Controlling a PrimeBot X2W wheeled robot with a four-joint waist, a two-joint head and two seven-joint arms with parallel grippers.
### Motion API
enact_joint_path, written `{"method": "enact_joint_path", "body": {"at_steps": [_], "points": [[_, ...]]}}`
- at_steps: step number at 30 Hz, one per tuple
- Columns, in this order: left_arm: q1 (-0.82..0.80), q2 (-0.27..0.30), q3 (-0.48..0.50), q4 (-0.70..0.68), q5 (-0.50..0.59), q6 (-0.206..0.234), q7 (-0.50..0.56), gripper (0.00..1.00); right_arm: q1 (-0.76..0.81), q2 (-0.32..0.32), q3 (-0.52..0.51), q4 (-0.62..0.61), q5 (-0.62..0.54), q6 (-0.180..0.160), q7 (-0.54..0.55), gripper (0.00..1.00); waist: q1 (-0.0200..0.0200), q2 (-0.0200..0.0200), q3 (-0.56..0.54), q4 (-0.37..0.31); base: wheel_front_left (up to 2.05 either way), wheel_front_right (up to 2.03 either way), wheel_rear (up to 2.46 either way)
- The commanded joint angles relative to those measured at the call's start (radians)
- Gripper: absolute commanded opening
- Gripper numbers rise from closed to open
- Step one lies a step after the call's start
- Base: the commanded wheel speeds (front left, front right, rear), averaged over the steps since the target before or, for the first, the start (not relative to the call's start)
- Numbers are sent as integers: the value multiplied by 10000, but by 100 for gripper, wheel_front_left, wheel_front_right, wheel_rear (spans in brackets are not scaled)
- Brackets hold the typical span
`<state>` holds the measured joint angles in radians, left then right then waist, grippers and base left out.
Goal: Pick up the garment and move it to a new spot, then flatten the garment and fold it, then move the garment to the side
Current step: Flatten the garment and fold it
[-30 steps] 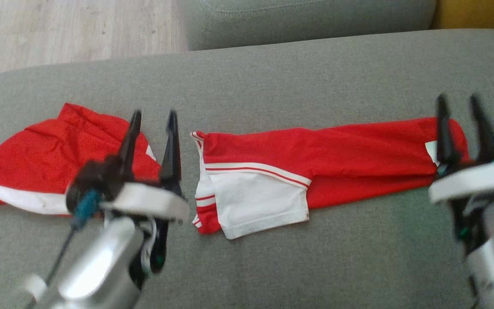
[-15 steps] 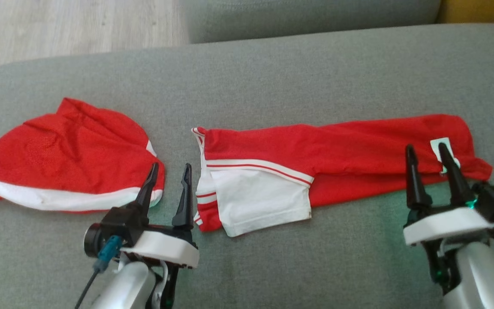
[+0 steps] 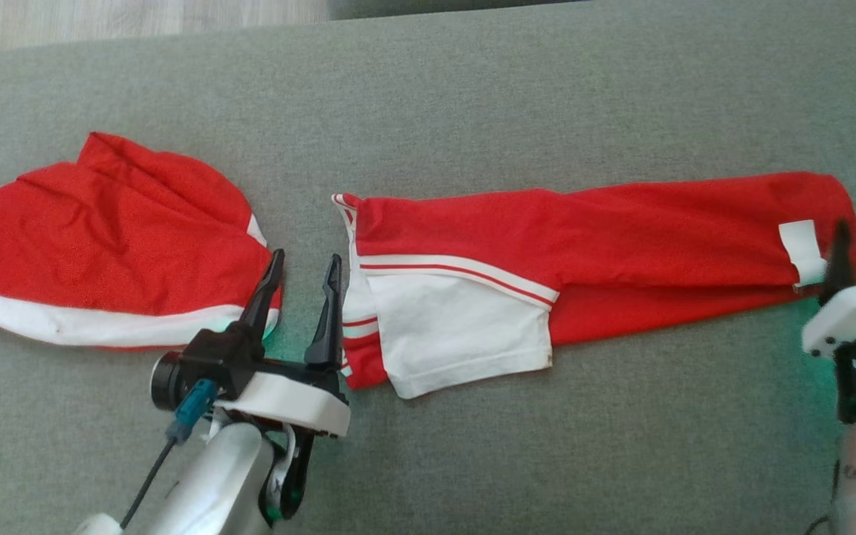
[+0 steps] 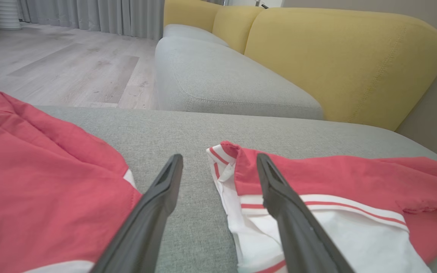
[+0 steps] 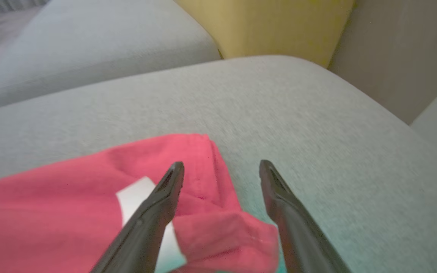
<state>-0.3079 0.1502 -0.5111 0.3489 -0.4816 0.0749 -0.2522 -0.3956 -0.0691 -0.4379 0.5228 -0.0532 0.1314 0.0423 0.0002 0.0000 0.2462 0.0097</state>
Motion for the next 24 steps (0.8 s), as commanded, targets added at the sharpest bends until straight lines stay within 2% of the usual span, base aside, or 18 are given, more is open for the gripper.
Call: {"method": "enact_joint_path", "body": {"at_steps": [1, 6, 18, 19, 20, 24], "points": [[-355, 26, 461, -251, 141, -81, -95, 100, -405, 69, -65, -145, -324, -7, 228, 100, -2, 0, 74, 26, 0, 0, 0], [-354, -8, 530, -97, 218, -222, -95, 100, -534, 167, -324, 216, -564, -7, 507, 100, -2, 0, 187, -5, 0, 0, 0], [-542, 81, 893, -86, 423, -388, -95, 100, -904, 187, -217, 1118, -6, -7, 769, 100, -2, 0, 680, -167, 0, 0, 0], [-551, 94, 930, -92, 432, -391, -95, 100, -940, 187, -170, 1184, 190, -7, 741, 67, -2, 0, 697, -179, 0, 0, 0], [-556, 108, 967, -97, 441, -389, -95, 100, -963, 187, -120, 1188, 276, -7, 676, 0, -2, 0, 710, -200, 0, 0, 0], [-568, 138, 1074, -78, 469, -383, -95, 100, -997, 188, -293, 844, 122, -7, 305, 0, -2, 0, 661, -303, 0, 0, 0]]}}
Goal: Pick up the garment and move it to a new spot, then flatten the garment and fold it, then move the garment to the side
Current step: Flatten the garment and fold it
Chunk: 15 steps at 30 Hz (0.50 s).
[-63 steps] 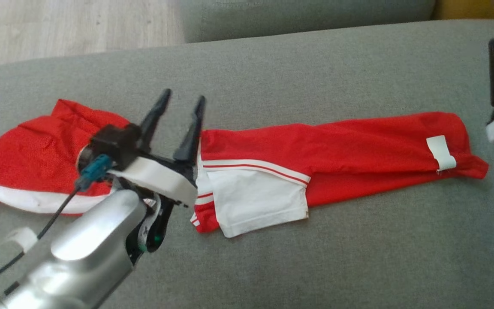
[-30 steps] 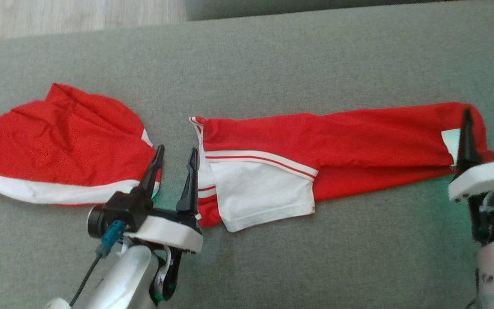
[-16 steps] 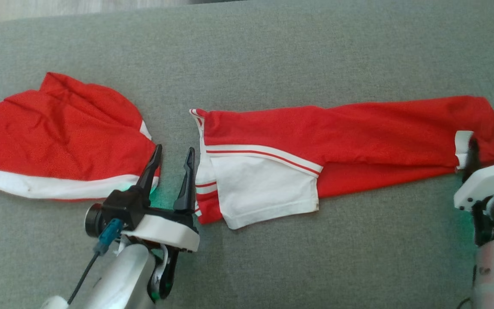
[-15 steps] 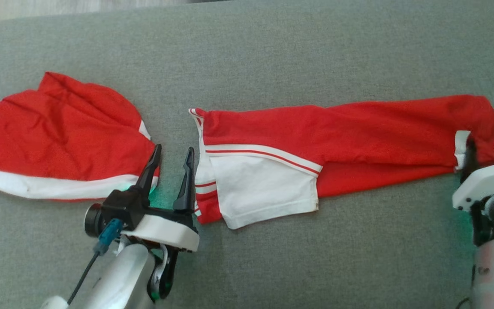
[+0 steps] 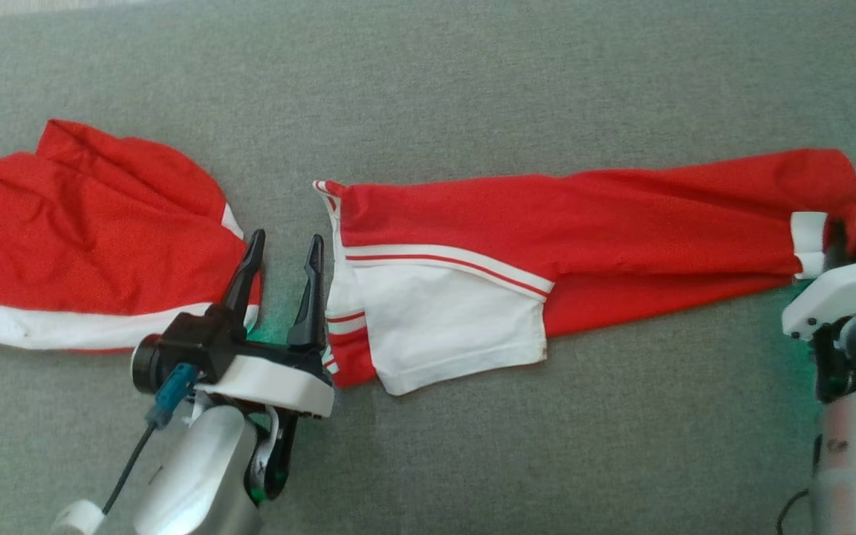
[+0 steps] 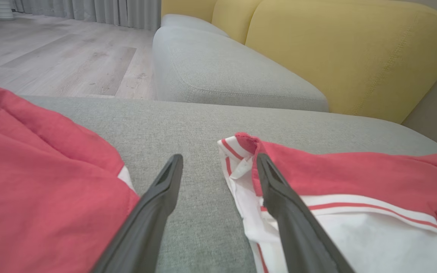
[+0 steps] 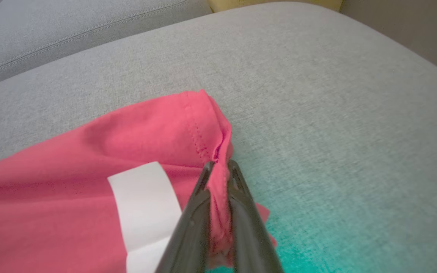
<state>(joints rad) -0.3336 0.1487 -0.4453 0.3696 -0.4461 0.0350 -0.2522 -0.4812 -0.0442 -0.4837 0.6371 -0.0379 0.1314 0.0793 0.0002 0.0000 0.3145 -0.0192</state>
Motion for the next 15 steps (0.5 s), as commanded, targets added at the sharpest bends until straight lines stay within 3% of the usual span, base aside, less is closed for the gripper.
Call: {"method": "enact_joint_path", "body": {"at_steps": [1, 4, 9, 15], "points": [[-313, 152, 428, -269, 117, 12, -95, 100, -126, -62, 50, -419, -178, -7, -97, 0, -2, 0, -60, -37, 0, 0, 0], [-315, 126, 442, -224, 110, -11, -95, 100, -75, -194, -364, -797, -662, -7, -40, 0, -2, 0, -191, -80, 0, 0, 0], [-272, 24, 426, -233, 108, -26, -95, 100, 17, -1119, -1078, -1392, -1861, -7, -284, 0, -2, 0, -470, -27, 0, 0, 0], [-126, -99, 436, -168, 86, -25, -95, 100, -84, -1203, -1381, -1409, -2460, -7, -278, 0, -2, 0, -927, 79, 0, 0, 0]]}}
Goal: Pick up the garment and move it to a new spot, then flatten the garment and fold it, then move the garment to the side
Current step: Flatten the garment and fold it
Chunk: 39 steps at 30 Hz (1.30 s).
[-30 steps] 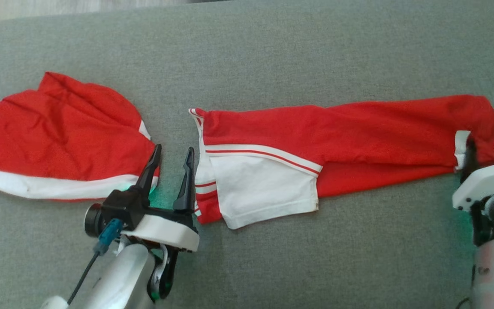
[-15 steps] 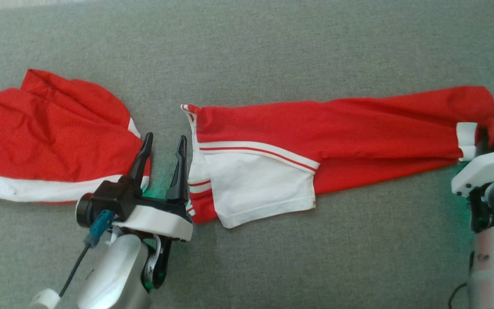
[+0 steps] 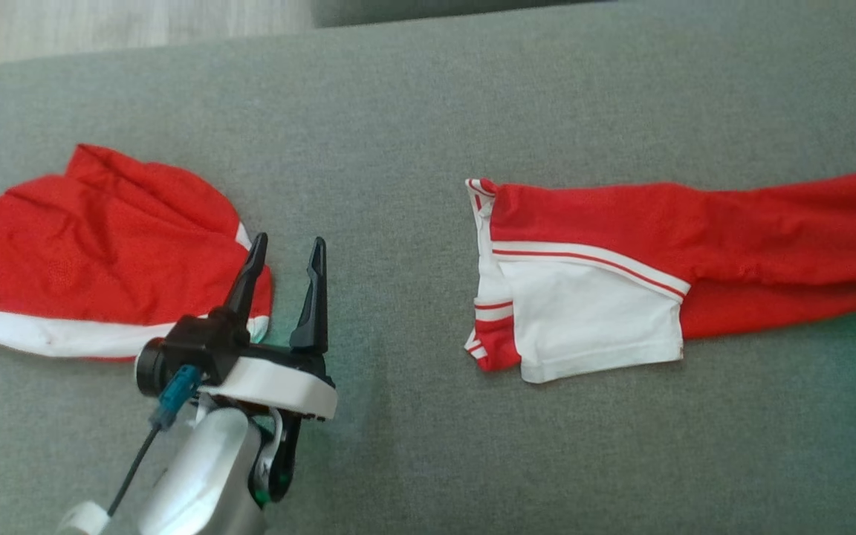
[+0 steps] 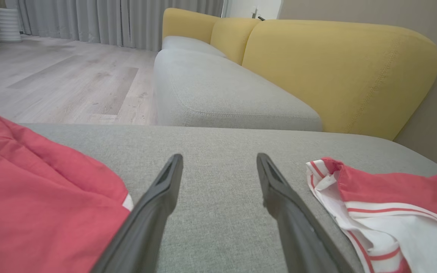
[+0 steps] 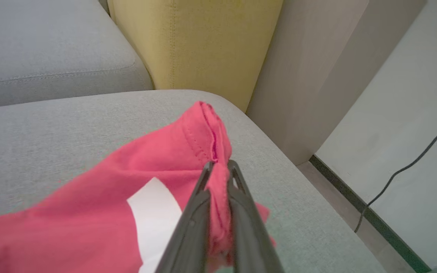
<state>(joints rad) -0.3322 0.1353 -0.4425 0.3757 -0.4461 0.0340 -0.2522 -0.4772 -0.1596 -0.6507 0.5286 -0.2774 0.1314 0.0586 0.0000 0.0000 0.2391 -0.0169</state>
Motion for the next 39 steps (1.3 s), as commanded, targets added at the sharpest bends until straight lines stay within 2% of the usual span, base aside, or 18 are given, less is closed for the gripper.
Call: {"method": "enact_joint_path", "body": {"at_steps": [1, 10, 13, 22, 32, 39], "points": [[-104, 12, 417, -218, 76, -12, -95, 100, -140, 22, 384, -328, -64, -7, -59, 0, 0, 0, -256, 68, 0, 0, 0], [221, -129, 412, -86, 40, 31, -95, 100, -38, 887, 2204, -957, 570, -7, 239, 0, 0, 0, -1059, 177, 0, 0, 0], [349, -139, 378, -52, 22, 47, -95, 100, 137, 1058, 3327, -1423, 1142, -7, 521, 0, 0, 0, -1309, 219, 0, 0, 0], [505, -112, 304, -71, -38, 124, -45, 100, 979, 1091, 7060, -1978, 4514, -7, 741, 0, 0, 0, -1757, 399, 0, 0, 0], [507, -46, 188, -220, -55, 173, 43, 100, 1151, 1093, 9442, -654, 5903, -7, -149, 0, 0, 0, -1633, 721, 0, 0, 0], [506, -24, 134, -267, -90, 208, 58, 100, 1005, 1093, 10267, 380, 6328, -7, -676, 0, 0, 0, -1565, 877, 0, 0, 0]]}}
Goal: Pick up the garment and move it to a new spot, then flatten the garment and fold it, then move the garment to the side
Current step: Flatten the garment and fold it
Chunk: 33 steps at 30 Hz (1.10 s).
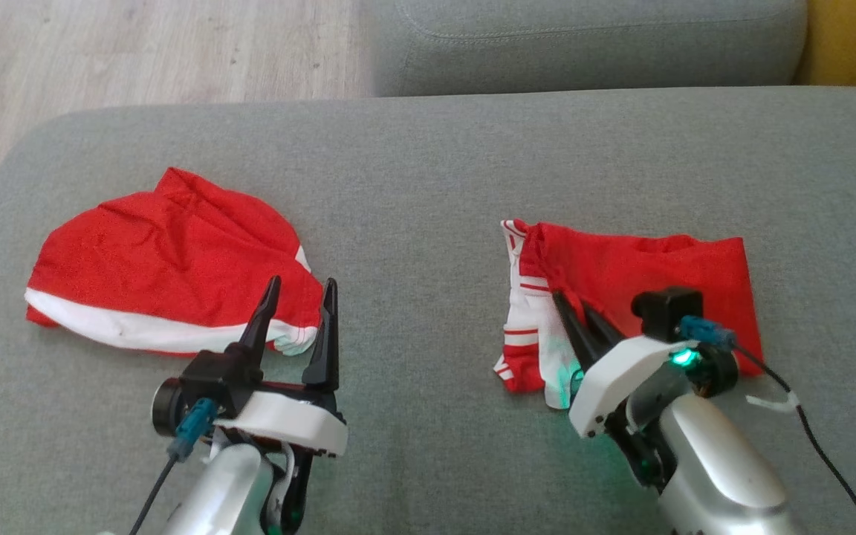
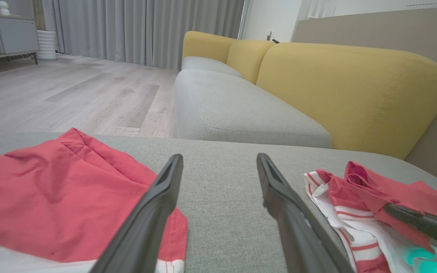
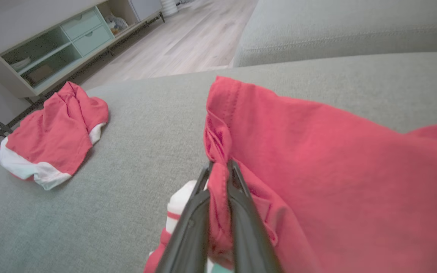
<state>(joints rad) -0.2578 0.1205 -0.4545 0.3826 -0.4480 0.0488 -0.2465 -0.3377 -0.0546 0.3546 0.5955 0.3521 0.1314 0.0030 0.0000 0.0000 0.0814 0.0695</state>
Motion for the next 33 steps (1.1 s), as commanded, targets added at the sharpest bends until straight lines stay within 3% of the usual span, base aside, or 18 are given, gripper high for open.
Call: {"method": "enact_joint_path", "body": {"at_steps": [1, 4, 5, 6, 10, 16, 21, 27, 33], "points": [[-243, 123, 246, -340, -75, 62, 0, 100, -423, 42, 298, -145, 93, -7, -164, 0, 0, 0, 27, 28, 0, 0, 0], [-255, 131, 219, -345, -98, 65, -4, 100, -573, 43, 747, 343, 422, -7, -344, 0, 0, 0, 85, 68, 0, 0, 0], [-255, 132, 207, -336, -103, 62, -5, 100, -618, 43, 920, 420, 480, -7, -409, 18, 0, 0, 85, 76, 0, 0, 0], [-255, 133, 194, -325, -108, 59, -6, 100, -651, 43, 1114, 437, 600, -7, -500, 100, 0, 0, 80, 82, 0, 0, 0], [-244, 136, 170, -290, -135, 68, -12, 100, -847, 43, 1827, 300, 1025, -7, -915, 100, 0, 0, 11, 64, 0, 0, 0], [-194, 116, 218, -359, -150, 125, -54, 100, -1224, 43, 1508, -113, 845, -7, -2085, 100, 0, 0, -158, -26, 0, 0, 0], [-42, 76, 324, -518, -140, 204, -104, 100, -1203, 43, -372, -580, -704, -7, -2585, 100, 0, 0, -356, -172, 0, 0, 0], [116, 11, 443, -650, -81, 239, -137, 100, -88, 43, -2795, -2026, -2942, -7, -2642, 100, 0, 0, -467, -306, 0, 0, 0], [334, -62, 609, -684, 67, 211, -148, 100, 1368, 43, -3486, -3060, -3252, -7, -2645, 100, 0, 0, -575, -403, 0, 0, 0]]}}
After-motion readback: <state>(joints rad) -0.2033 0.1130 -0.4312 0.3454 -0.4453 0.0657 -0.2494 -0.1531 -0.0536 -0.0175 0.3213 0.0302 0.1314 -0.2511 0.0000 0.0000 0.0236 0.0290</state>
